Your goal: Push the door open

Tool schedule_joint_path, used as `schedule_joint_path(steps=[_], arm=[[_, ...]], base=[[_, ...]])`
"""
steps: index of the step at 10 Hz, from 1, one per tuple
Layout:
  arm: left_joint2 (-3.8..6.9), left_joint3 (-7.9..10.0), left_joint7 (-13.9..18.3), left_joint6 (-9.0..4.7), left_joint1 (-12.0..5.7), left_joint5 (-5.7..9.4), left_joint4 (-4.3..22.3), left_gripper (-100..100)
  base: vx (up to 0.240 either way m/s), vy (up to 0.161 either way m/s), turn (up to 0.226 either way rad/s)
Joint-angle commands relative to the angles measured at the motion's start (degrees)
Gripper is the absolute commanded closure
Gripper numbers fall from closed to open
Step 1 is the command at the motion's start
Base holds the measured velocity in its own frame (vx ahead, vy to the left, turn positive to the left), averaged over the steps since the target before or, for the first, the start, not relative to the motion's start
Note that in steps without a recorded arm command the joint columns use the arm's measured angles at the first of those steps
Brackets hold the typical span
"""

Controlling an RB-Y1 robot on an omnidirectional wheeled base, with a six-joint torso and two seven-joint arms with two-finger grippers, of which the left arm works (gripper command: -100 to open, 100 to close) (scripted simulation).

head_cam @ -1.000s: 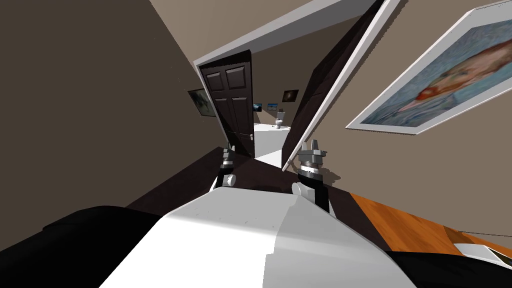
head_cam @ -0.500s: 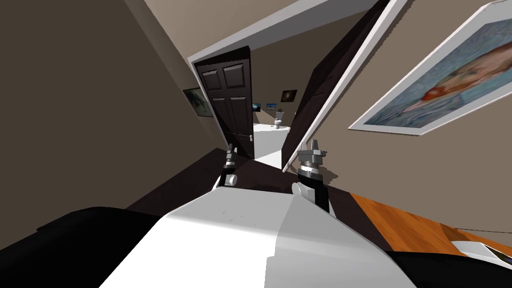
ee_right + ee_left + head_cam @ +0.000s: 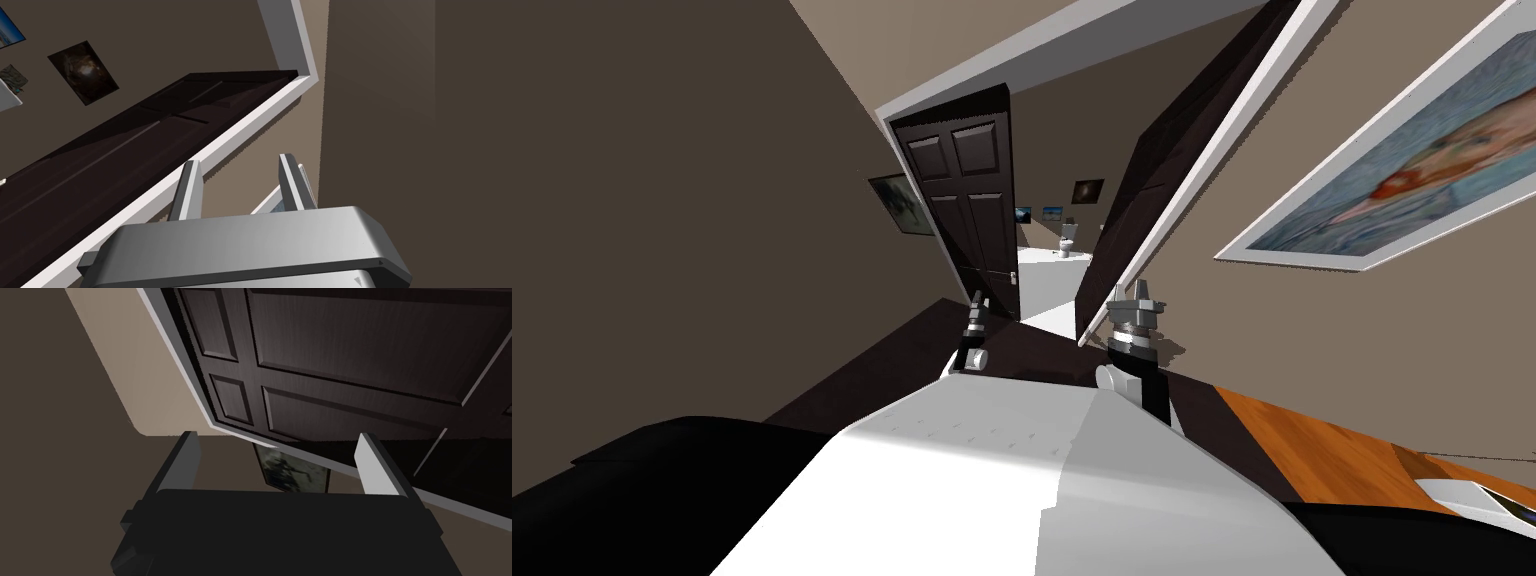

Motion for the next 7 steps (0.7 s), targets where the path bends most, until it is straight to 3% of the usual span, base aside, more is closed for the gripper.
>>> schedule_joint_path(steps=[1, 3, 6, 7], arm=[[0.3, -0.02, 0.23, -0.68, -1.18, -0.04, 2.86, -100], [0.62, -0.1, 0.47, -1.49, -2.6, -0.11, 6.24, -100], [0.76, -0.13, 0.59, -1.9, -3.32, -0.15, 8.6, -100], [0.87, -0.17, 0.71, -2.32, -4.05, -0.19, 10.49, -100]], base=[[0.09, 0.038, -0.049], [0.092, 0.04, -0.057], [0.052, 0.039, -0.021], [0.039, 0.029, -0.038]])
